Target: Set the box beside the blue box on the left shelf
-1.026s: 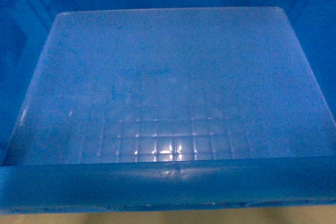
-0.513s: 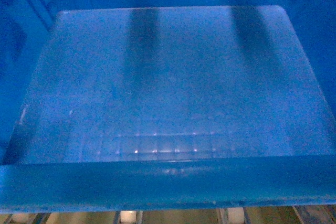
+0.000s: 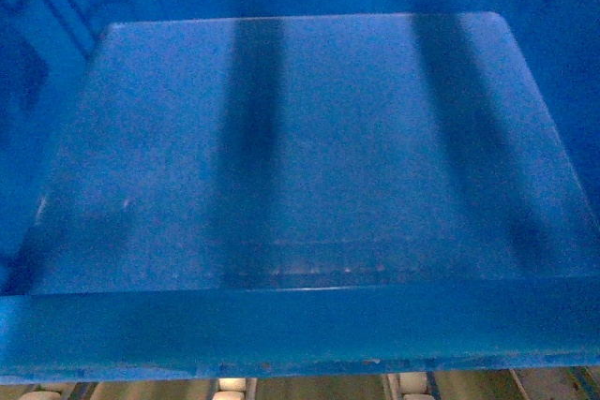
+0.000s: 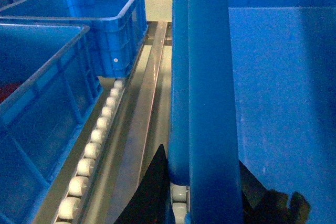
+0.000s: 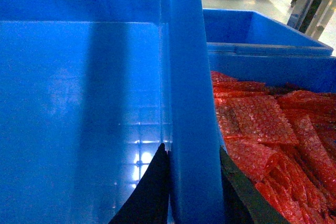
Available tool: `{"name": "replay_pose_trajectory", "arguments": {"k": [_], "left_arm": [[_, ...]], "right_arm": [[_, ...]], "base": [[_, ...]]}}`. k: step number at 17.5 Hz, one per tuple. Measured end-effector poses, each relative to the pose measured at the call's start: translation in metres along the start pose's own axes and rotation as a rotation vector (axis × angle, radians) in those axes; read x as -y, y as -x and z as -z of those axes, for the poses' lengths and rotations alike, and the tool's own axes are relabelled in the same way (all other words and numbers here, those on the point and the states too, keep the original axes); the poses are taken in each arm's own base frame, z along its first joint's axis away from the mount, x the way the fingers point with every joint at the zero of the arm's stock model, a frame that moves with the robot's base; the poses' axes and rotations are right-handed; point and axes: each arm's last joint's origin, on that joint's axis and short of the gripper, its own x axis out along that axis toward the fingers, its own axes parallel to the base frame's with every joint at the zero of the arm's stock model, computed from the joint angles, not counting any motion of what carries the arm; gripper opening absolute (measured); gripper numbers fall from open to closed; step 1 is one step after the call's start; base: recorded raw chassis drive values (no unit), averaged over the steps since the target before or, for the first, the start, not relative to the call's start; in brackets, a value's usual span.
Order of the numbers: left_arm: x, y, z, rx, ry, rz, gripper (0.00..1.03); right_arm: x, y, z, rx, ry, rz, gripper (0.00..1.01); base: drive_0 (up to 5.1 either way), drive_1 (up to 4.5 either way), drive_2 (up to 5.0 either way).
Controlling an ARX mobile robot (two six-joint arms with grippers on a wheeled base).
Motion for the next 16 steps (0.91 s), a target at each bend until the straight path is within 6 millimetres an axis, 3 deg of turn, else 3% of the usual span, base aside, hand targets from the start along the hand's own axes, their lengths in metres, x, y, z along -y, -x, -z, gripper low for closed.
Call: {"name": "replay_pose_trajectory", "arguments": {"k": [16], "left_arm": [[0.0000,0.0001,-0.0001,0.001,0.000,0.000,0.18]], "right_arm": [[0.0001,0.0002,-0.0002,0.001,-0.001,0.001,0.17]], "base": [[0.0,0.00,0.0]]}}
